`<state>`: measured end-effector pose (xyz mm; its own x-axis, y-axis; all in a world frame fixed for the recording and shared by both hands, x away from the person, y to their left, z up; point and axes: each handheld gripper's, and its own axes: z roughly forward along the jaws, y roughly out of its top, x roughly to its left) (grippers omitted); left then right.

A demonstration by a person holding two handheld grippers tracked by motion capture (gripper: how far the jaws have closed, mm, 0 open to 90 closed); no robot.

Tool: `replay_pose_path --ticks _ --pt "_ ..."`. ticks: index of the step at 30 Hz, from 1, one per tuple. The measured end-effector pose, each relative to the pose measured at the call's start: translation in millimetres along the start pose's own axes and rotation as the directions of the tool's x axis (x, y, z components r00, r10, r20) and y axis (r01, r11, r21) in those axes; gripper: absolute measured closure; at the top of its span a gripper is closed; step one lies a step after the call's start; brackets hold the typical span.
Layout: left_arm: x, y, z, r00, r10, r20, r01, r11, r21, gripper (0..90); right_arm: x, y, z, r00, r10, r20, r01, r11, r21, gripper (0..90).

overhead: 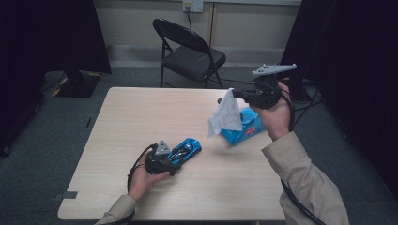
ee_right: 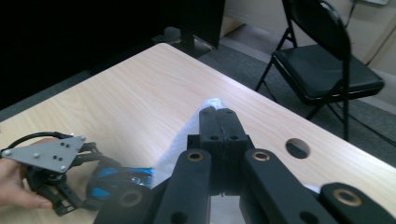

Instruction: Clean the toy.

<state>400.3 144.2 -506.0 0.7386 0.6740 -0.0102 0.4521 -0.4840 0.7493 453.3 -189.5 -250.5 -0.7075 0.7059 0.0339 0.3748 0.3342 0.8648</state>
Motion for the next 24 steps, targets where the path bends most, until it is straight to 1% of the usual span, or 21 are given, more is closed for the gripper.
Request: replay_pose_path --ticks 6,11,14,17,19,21,24 --pt "-0.1 0.0 0.0 1.0 -0.001 0.0 0.001 1.0 0.0 24.2 8.1 -12.6 8.0 0.9991 0.0 -0.042 0.0 1.0 0.01 90.0" --pt "0.1 0.0 0.0 1.0 0.001 -0.001 -0.001 1.0 0.0 24.2 17.4 -21.6 12.2 0.9966 -0.003 -0.082 0.005 1.0 0.018 90.0" --pt "0.1 0.0 0.0 1.0 0.002 -0.001 -0.002 1.0 0.0 24.2 23.5 -25.2 13.7 0.9951 -0.02 -0.097 0.023 0.999 0.03 90.0" --pt "0.1 0.0 -0.1 1.0 0.002 -0.002 -0.002 1.0 0.001 24.2 29.6 -29.8 15.3 0.9917 -0.023 -0.127 0.028 0.999 0.039 90.0" --pt "0.1 0.0 0.0 1.0 0.001 -0.002 -0.001 1.0 0.0 24.2 34.5 -33.7 15.9 0.9876 -0.017 -0.156 0.023 0.999 0.035 90.0" --pt "0.0 0.0 0.0 1.0 0.001 -0.002 -0.001 1.0 0.0 24.2 40.4 -37.8 16.0 0.9839 -0.03 -0.176 0.037 0.999 0.04 90.0" --pt "0.1 0.0 -0.1 1.0 0.002 -0.002 -0.002 1.0 0.001 24.2 48.0 -45.8 15.2 0.9783 -0.035 -0.204 0.045 0.998 0.045 90.0"
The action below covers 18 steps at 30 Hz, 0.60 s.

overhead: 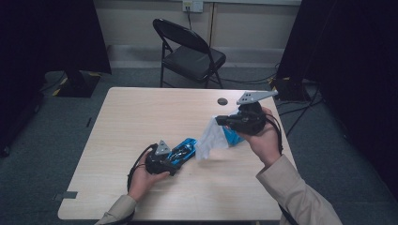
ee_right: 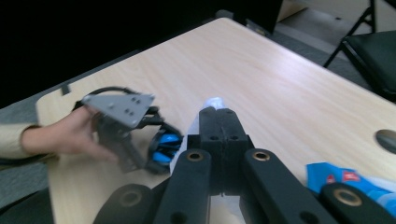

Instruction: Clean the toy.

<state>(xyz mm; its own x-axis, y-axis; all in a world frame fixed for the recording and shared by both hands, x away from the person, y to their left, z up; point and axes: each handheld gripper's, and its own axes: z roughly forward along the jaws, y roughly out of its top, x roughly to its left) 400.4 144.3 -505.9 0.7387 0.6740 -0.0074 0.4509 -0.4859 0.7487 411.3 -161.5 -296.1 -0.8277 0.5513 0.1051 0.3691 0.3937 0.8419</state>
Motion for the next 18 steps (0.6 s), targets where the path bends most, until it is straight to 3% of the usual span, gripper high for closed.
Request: replay_pose_path --ticks 8,13,18 --pt "-0.1 0.0 0.0 1.0 -0.001 0.001 0.001 1.0 0.0 24.2 10.9 -21.6 -9.1 0.9988 0.017 -0.047 -0.017 1.0 0.003 90.0" --pt "-0.2 -0.1 0.1 1.0 -0.003 0.002 0.003 1.0 0.0 24.2 14.4 -42.7 -8.5 0.9972 0.036 -0.065 -0.033 0.998 0.053 90.0" --pt "-0.2 -0.1 0.1 1.0 -0.003 0.003 0.003 1.0 0.0 24.2 8.8 -72.3 7.0 0.9962 0.066 -0.057 -0.059 0.992 0.112 90.0"
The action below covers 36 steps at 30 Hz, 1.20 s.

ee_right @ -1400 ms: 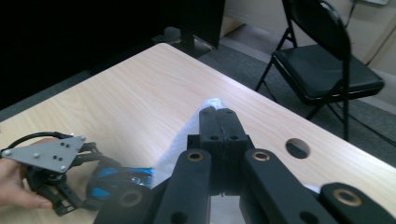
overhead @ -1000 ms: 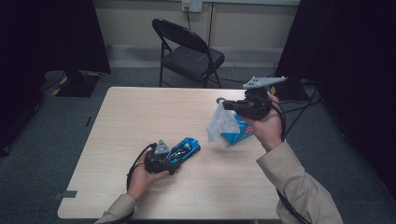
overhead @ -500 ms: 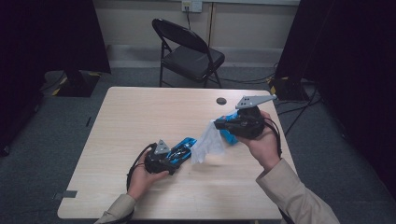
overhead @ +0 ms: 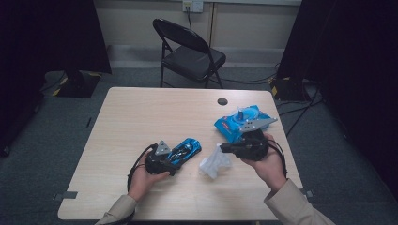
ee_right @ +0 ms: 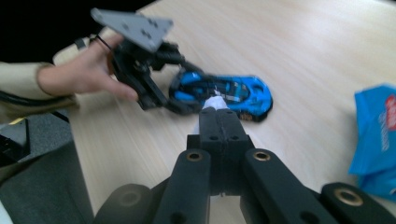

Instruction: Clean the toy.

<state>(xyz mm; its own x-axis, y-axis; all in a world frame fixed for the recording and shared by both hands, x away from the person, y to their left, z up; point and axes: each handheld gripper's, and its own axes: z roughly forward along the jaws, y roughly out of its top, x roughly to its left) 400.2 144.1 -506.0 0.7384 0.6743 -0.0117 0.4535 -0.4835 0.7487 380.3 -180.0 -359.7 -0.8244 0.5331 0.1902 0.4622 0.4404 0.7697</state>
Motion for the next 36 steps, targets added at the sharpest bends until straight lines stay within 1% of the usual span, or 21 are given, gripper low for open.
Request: replay_pose_path --ticks 1,2,4,7,9,11,14,15,16,18,21,23,25,26,28,30,33,34,36 --pt "0.2 0.0 -0.2 1.0 0.004 0.001 -0.004 1.0 0.003 24.2 -1.7 -4.7 4.5 0.9999 -0.002 0.016 0.002 1.0 0.013 90.0" --pt "0.2 0.0 -0.2 1.0 0.003 0.001 -0.003 1.0 0.003 24.2 -3.0 -8.9 9.7 0.9998 0.0 0.02 -0.001 1.0 0.027 90.0" --pt "0.2 0.0 -0.2 1.0 0.004 0.001 -0.004 1.0 0.003 24.2 -5.6 -16.7 20.3 0.9997 -0.001 0.025 0.0 0.999 0.04 90.0" --pt "0.2 0.0 -0.2 1.0 0.004 0.001 -0.004 1.0 0.003 24.2 -6.4 -27.2 37.2 0.9978 -0.028 0.059 0.023 0.996 0.081 90.0" --pt "0.2 0.0 -0.2 1.0 0.004 0.001 -0.004 1.0 0.003 24.2 -7.3 -35.8 48.6 0.9969 -0.032 0.072 0.025 0.995 0.097 90.0" --pt "0.2 0.0 -0.2 1.0 0.004 0.001 -0.004 1.0 0.003 24.2 -7.5 -45.4 60.1 0.9963 -0.034 0.078 0.025 0.993 0.116 90.0" --pt "0.2 0.1 -0.2 1.0 0.003 0.001 -0.003 1.0 0.003 24.2 -7.7 -59.6 74.4 0.9974 -0.021 0.068 0.012 0.992 0.126 89.4" --pt "0.2 0.0 -0.2 1.0 0.004 0.001 -0.004 1.0 0.003 24.3 -7.1 -64.1 78.5 0.9978 -0.014 0.065 0.005 0.991 0.134 85.2" --pt "0.2 0.0 -0.2 1.0 0.003 0.001 -0.003 1.0 0.003 24.2 -6.3 -68.3 82.7 0.9978 -0.008 0.066 -0.001 0.991 0.131 81.4" --pt "0.1 0.0 -0.1 1.0 0.003 0.001 -0.003 1.0 0.002 24.2 -3.7 -74.9 89.4 0.9979 -0.012 0.063 0.003 0.99 0.141 76.2" --pt "0.2 0.1 -0.2 1.0 0.003 0.001 -0.003 1.0 0.003 24.2 1.0 -81.5 97.2 0.9967 -0.014 0.081 0.003 0.99 0.14 61.8" --pt "0.2 0.0 -0.2 1.0 0.004 0.0 -0.004 1.0 0.003 24.2 3.7 -84.4 101.9 0.9939 -0.027 0.107 0.012 0.99 0.138 50.4" --pt "0.2 0.0 -0.2 1.0 0.003 0.001 -0.003 1.0 0.003 24.3 5.0 -86.7 105.8 0.9917 -0.026 0.126 0.009 0.991 0.136 40.4" --pt "0.2 0.0 -0.2 1.0 0.003 0.0 -0.003 1.0 0.003 24.2 5.3 -88.0 107.4 0.9899 -0.031 0.138 0.013 0.992 0.128 37.5" --pt "0.2 0.0 -0.1 1.0 0.003 0.001 -0.003 1.0 0.003 24.2 5.6 -90.6 110.3 0.9884 -0.037 0.147 0.017 0.991 0.132 34.2" --pt "0.1 0.0 -0.2 1.0 0.003 0.001 -0.003 1.0 0.003 24.2 6.8 -93.1 112.1 0.9863 -0.058 0.154 0.041 0.993 0.113 32.6" --pt "0.2 0.0 -0.2 1.0 0.003 0.001 -0.003 1.0 0.003 24.2 10.0 -93.0 113.4 0.9815 -0.095 0.166 0.074 0.989 0.127 34.1" --pt "0.2 0.0 -0.2 1.0 0.004 0.001 -0.004 1.0 0.003 24.2 10.8 -93.1 113.7 0.9814 -0.089 0.17 0.068 0.99 0.125 34.9" --pt "0.1 0.0 -0.2 1.0 0.003 0.001 -0.003 1.0 0.003 24.2 12.4 -93.3 113.9 0.9821 -0.099 0.16 0.08 0.99 0.118 42.0"
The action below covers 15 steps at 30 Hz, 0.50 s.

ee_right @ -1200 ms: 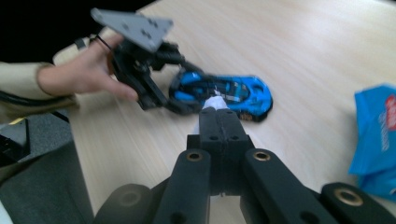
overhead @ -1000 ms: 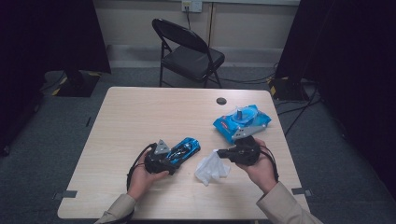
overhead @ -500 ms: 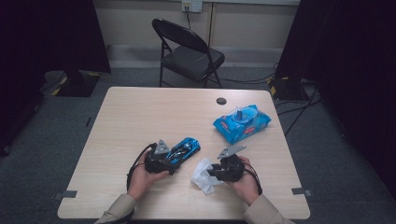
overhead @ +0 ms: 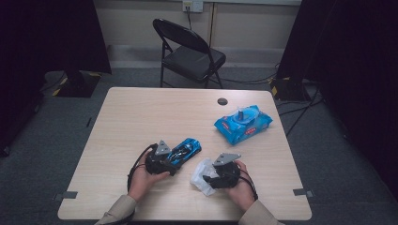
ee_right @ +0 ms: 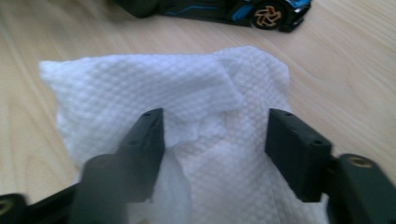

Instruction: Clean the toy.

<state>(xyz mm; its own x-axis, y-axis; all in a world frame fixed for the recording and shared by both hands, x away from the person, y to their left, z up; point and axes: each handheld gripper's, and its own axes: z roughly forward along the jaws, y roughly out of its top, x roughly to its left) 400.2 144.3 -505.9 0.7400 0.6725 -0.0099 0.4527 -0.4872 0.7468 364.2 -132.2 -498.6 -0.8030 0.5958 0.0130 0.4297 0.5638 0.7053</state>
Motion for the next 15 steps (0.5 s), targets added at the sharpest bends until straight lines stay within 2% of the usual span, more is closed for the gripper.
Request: replay_pose_path --ticks 6,8,9,10,15 --pt "0.0 0.0 0.0 1.0 0.001 0.0 -0.001 1.0 0.0 24.2 5.1 3.7 1.0 1.0 0.006 -0.007 -0.006 1.0 0.001 63.9" --pt "0.0 0.0 0.0 1.0 0.0 0.0 0.0 1.0 0.0 24.2 5.5 5.0 1.3 0.9998 0.011 -0.014 -0.011 1.0 0.004 75.2" --pt "0.1 0.0 0.0 1.0 0.001 0.0 -0.001 1.0 0.0 24.2 5.5 5.7 1.5 0.9996 0.014 -0.023 -0.014 1.0 0.008 83.7" --pt "0.0 0.0 0.0 1.0 0.0 0.0 0.0 1.0 0.0 24.2 5.3 6.2 1.7 0.9988 0.021 -0.043 -0.021 1.0 0.012 86.9" --pt "0.0 0.0 0.1 1.0 -0.001 0.0 0.001 1.0 -0.001 24.2 0.7 7.5 2.5 0.994 0.075 -0.079 -0.073 0.997 0.019 89.2"
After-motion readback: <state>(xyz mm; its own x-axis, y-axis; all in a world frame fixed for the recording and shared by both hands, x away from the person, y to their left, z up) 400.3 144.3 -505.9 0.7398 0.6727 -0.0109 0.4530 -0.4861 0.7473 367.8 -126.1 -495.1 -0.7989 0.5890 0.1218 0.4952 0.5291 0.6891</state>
